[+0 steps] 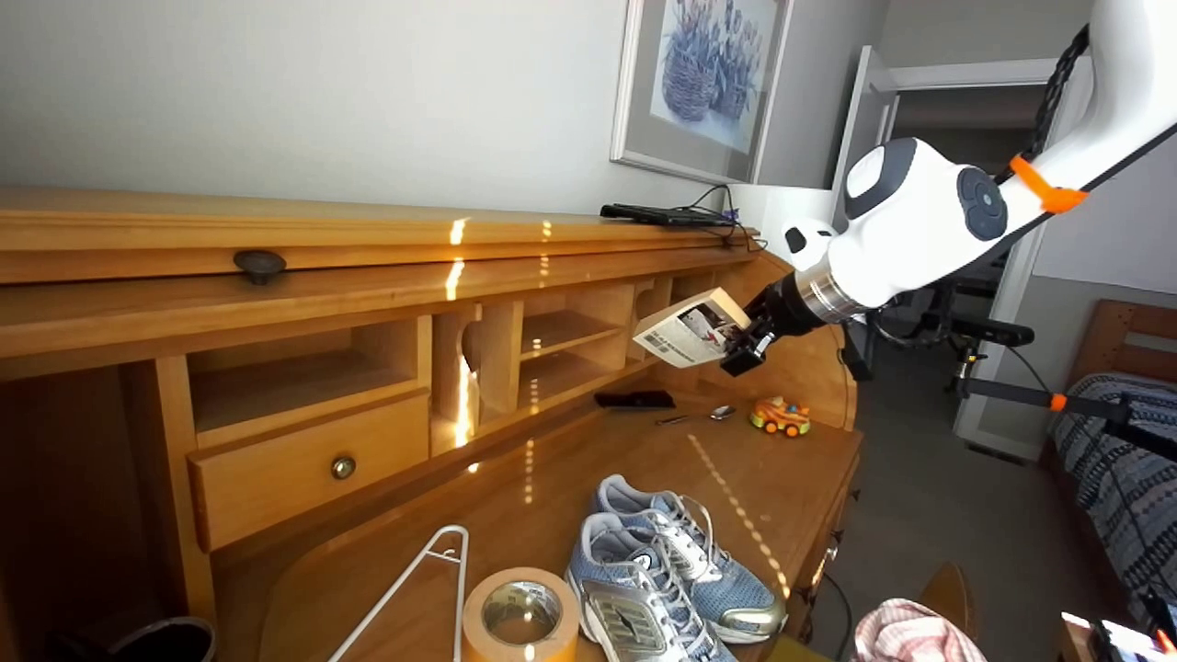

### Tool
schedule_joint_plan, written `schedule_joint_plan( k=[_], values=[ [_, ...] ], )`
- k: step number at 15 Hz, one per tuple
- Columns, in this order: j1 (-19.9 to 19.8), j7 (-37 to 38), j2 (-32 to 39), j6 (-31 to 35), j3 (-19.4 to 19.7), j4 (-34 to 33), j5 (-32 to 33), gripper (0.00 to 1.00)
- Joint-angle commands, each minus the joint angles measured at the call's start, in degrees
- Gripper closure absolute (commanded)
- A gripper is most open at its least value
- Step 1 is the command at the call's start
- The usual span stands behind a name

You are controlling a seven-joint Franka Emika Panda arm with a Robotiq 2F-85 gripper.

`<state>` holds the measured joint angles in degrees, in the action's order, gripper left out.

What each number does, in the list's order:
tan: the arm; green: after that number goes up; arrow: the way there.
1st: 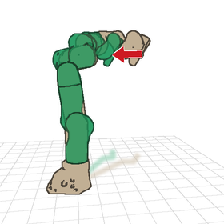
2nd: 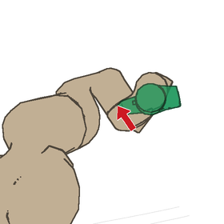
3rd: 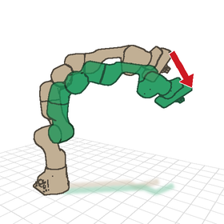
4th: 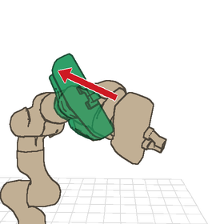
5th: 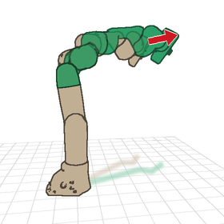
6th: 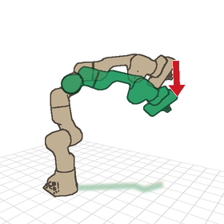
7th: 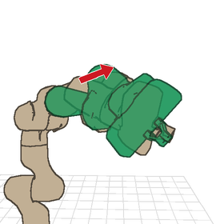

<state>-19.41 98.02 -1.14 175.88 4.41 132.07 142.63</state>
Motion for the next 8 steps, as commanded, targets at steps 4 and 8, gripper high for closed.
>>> schedule_joint_plan(
  k=[4, 8],
  values=[
    [-0.69, 3.08, 1.11, 2.52, 1.54, -3.04, -2.46, 0.94],
    [-1.32, 6.15, 1.88, 3.33, 2.91, -4.36, -2.85, 0.94]
  ],
)
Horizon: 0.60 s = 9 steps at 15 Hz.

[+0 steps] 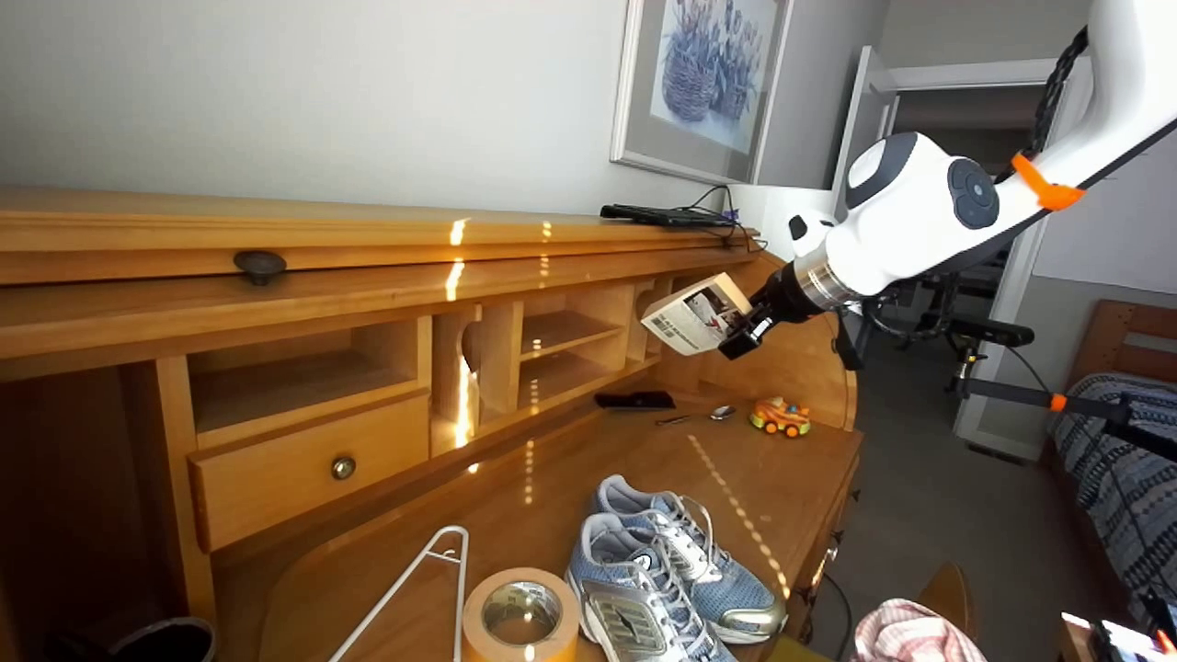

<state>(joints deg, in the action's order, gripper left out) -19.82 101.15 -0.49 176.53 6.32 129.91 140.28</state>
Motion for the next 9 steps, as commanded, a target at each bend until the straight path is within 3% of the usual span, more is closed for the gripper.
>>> schedule_joint_plan(
  k=[1, 9],
  values=[
    [-0.99, 4.54, 1.45, 2.9, 1.18, -2.94, 0.12, 0.94],
    [-1.84, 15.24, 4.68, 9.99, 0.53, -10.15, 2.93, 0.94]
  ],
)
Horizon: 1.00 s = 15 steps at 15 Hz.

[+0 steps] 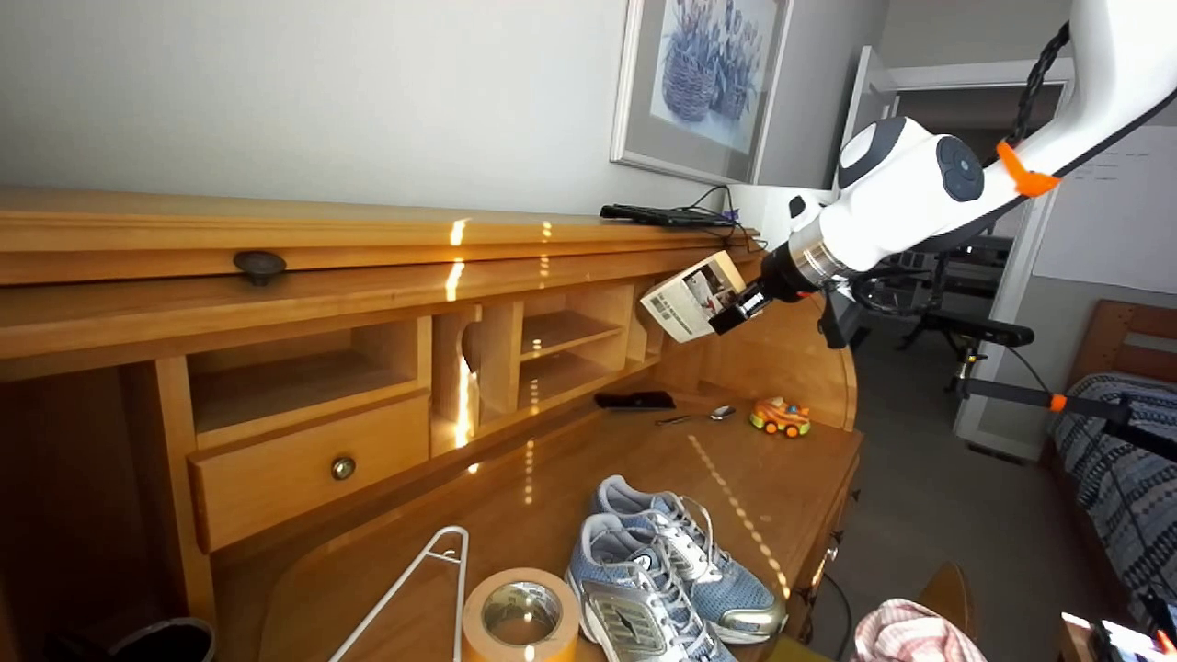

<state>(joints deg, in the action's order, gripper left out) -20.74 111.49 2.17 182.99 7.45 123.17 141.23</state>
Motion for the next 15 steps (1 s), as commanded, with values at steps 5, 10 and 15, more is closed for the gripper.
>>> schedule_joint_plan(
  k=[5, 10, 15],
  values=[
    [-2.74, 6.79, 3.51, 3.22, -1.08, -5.0, 2.36, 0.94],
    [-6.41, 9.83, 6.06, 4.61, -4.34, -7.46, 4.51, 0.94],
    [-14.18, 9.49, 9.42, 6.65, -13.62, -11.45, 3.89, 0.94]
  ],
)
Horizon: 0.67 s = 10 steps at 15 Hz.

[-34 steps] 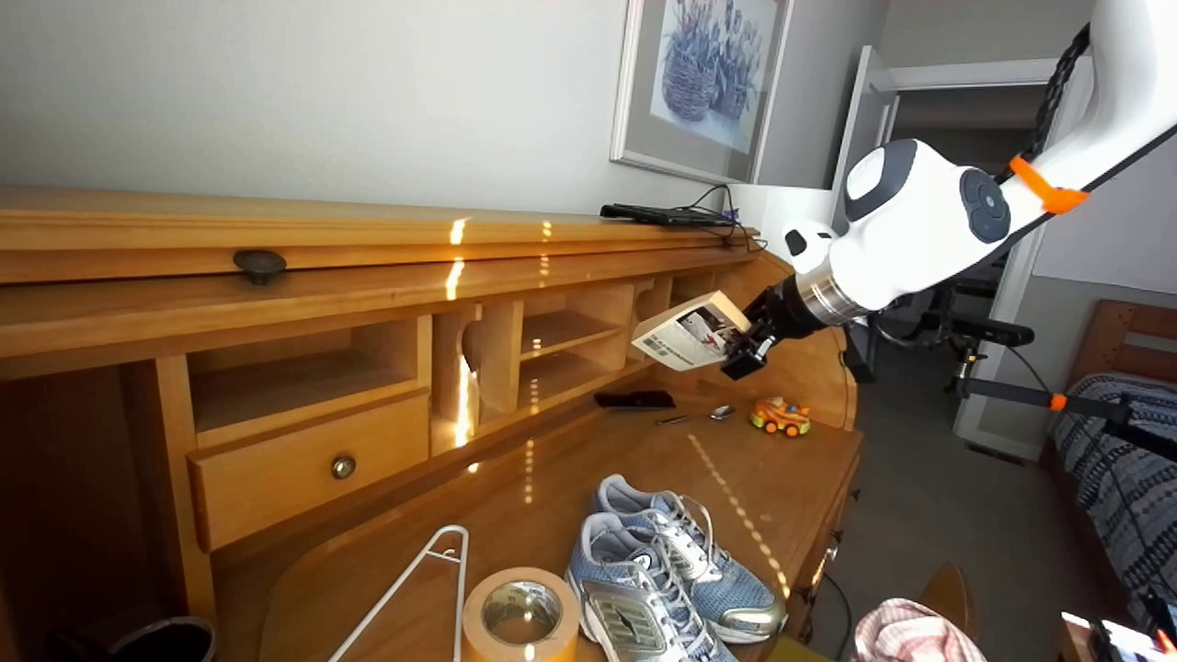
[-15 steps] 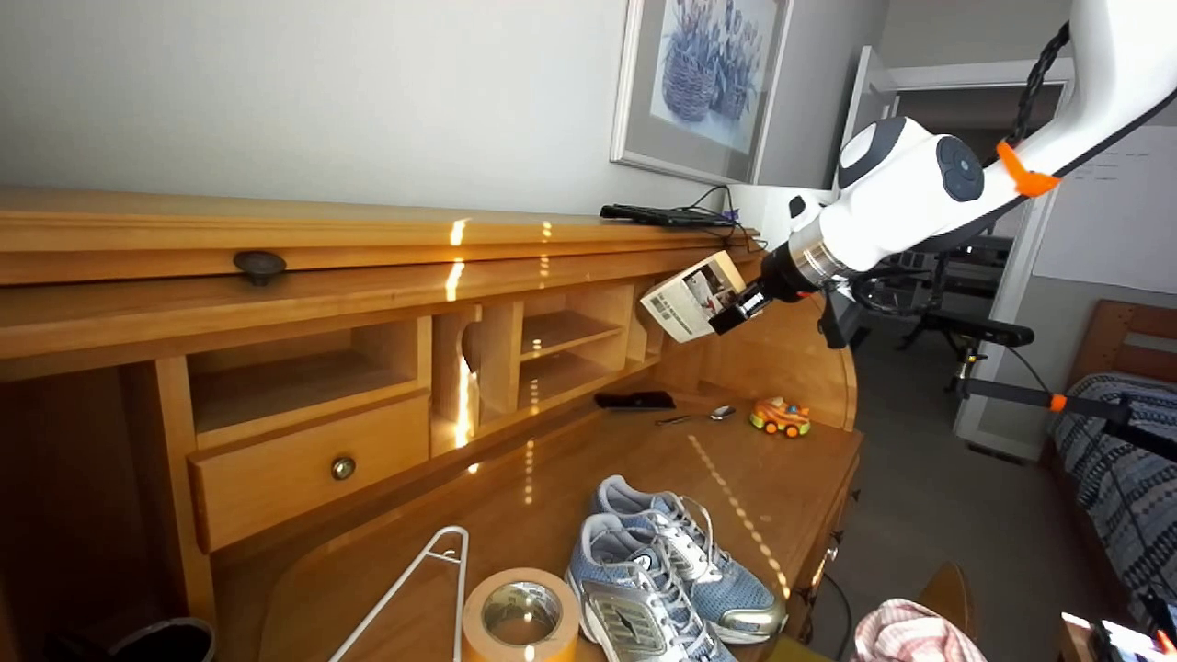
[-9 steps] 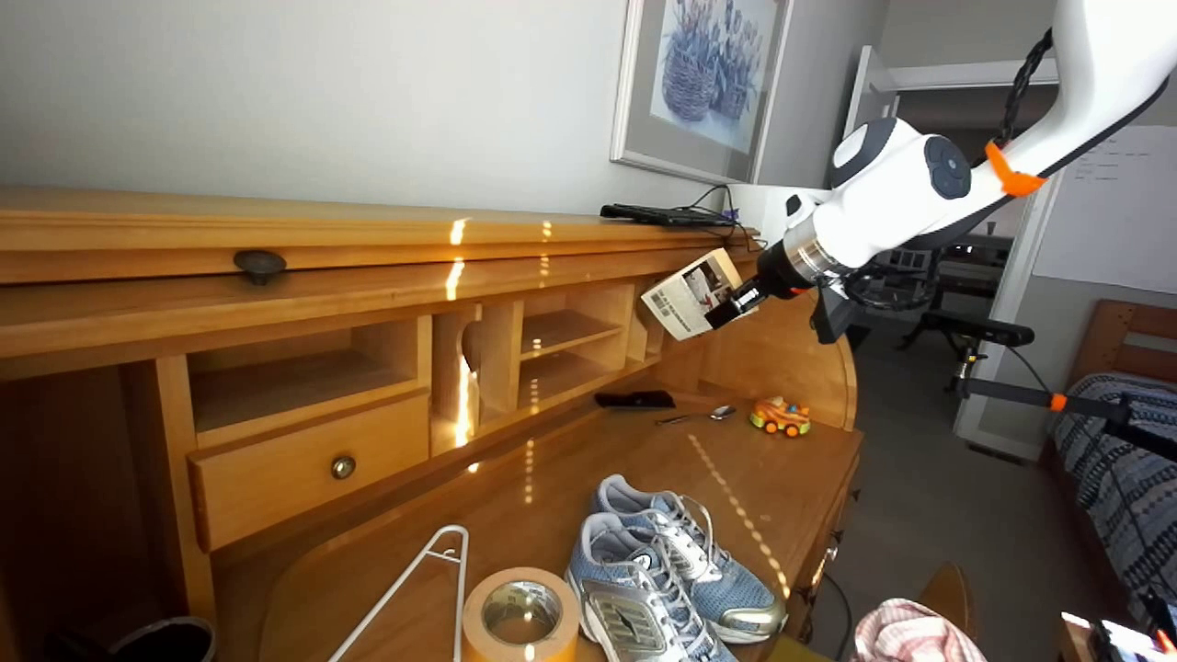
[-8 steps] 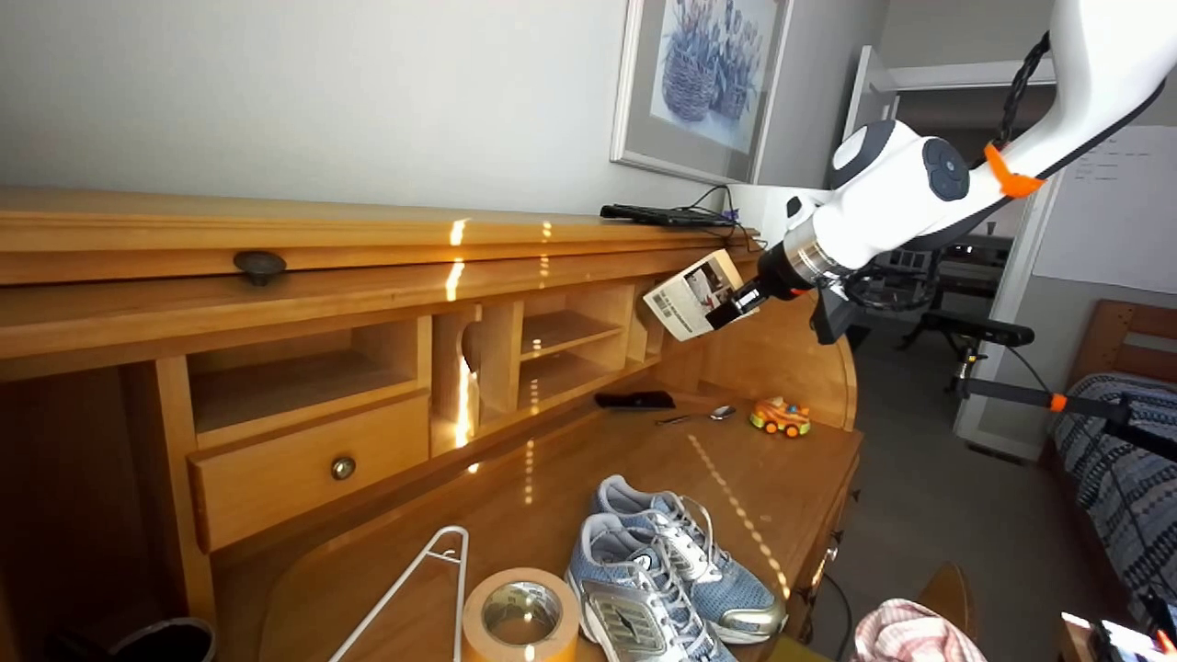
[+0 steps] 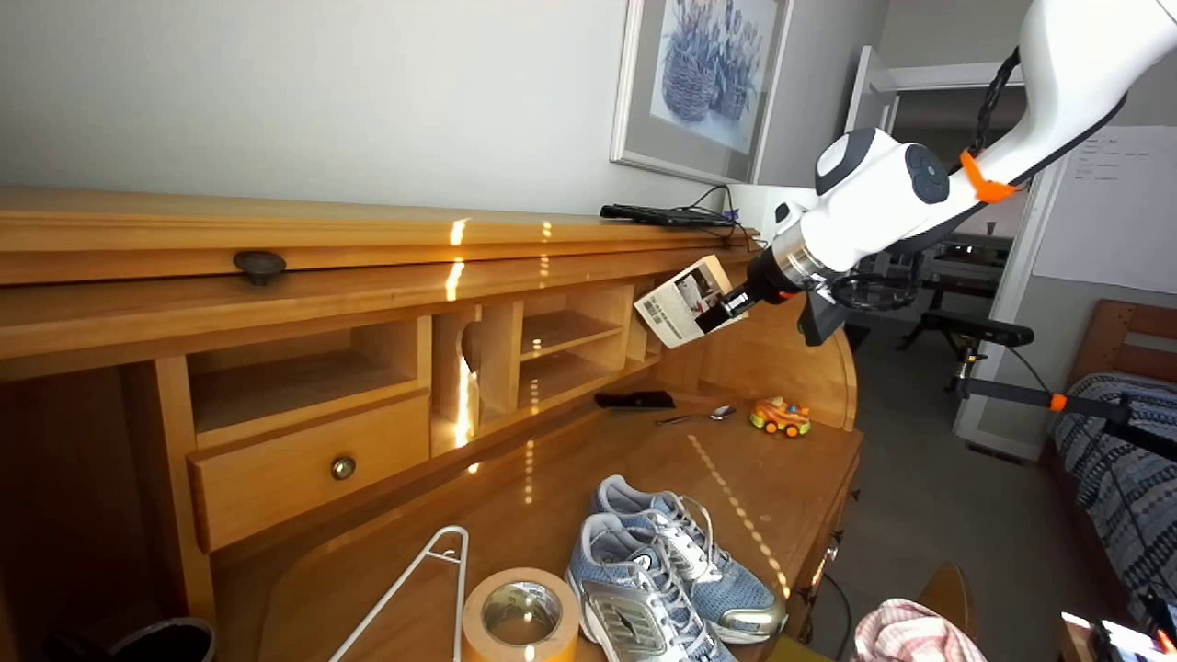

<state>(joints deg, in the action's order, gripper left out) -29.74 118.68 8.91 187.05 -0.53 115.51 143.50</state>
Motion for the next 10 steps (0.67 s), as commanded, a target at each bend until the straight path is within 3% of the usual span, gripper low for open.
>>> schedule_joint_plan(
  k=[1, 10],
  values=[
    [-6.99, 1.82, 3.31, 2.48, -7.65, -4.32, 1.58, 0.94],
    [-26.57, -3.94, 8.85, 0.98, -25.38, -6.7, 1.26, 0.94]
  ],
)
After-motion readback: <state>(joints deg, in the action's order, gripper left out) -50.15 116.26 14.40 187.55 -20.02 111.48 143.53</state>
